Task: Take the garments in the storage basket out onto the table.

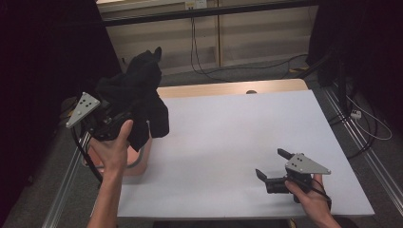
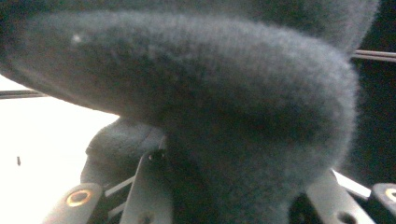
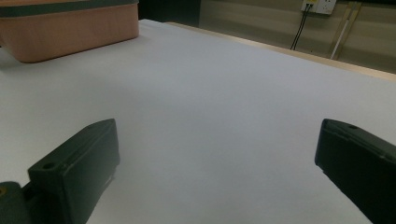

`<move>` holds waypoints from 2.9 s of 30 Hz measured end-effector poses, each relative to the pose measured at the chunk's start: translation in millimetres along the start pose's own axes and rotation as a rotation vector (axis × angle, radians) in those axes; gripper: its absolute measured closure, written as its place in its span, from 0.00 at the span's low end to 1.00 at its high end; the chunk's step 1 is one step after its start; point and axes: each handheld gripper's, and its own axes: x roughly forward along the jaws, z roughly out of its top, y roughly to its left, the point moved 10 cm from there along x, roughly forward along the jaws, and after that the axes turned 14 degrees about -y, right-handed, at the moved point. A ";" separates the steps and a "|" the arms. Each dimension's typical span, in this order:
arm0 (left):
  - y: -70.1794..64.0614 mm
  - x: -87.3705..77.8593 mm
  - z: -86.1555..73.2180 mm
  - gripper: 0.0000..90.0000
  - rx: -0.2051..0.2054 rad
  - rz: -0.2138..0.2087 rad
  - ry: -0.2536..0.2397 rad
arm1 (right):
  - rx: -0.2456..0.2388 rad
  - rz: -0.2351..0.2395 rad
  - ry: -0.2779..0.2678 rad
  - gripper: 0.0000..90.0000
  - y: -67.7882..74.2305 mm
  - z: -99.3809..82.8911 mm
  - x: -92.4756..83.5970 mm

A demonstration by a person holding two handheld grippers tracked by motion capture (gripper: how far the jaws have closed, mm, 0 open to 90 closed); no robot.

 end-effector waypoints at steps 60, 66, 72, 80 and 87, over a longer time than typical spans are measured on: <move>-85.3 107.1 -101.3 0.75 -0.097 -0.208 0.241 | 0.002 0.013 -0.006 0.00 1.4 1.1 -2.1; -87.4 108.5 -118.7 0.75 -0.102 -0.209 0.273 | 0.002 0.013 -0.007 0.00 1.6 1.2 -2.5; -89.7 112.0 -132.2 0.75 -0.117 -0.210 0.296 | 0.003 0.012 -0.005 0.00 1.7 0.8 -2.3; -93.7 112.5 -153.5 0.75 -0.059 -0.232 0.361 | 0.001 0.013 -0.003 0.00 1.7 0.5 -2.5; -85.7 107.2 -183.2 0.75 -0.063 -0.216 0.439 | 0.001 0.012 -0.003 0.00 1.4 0.1 -2.2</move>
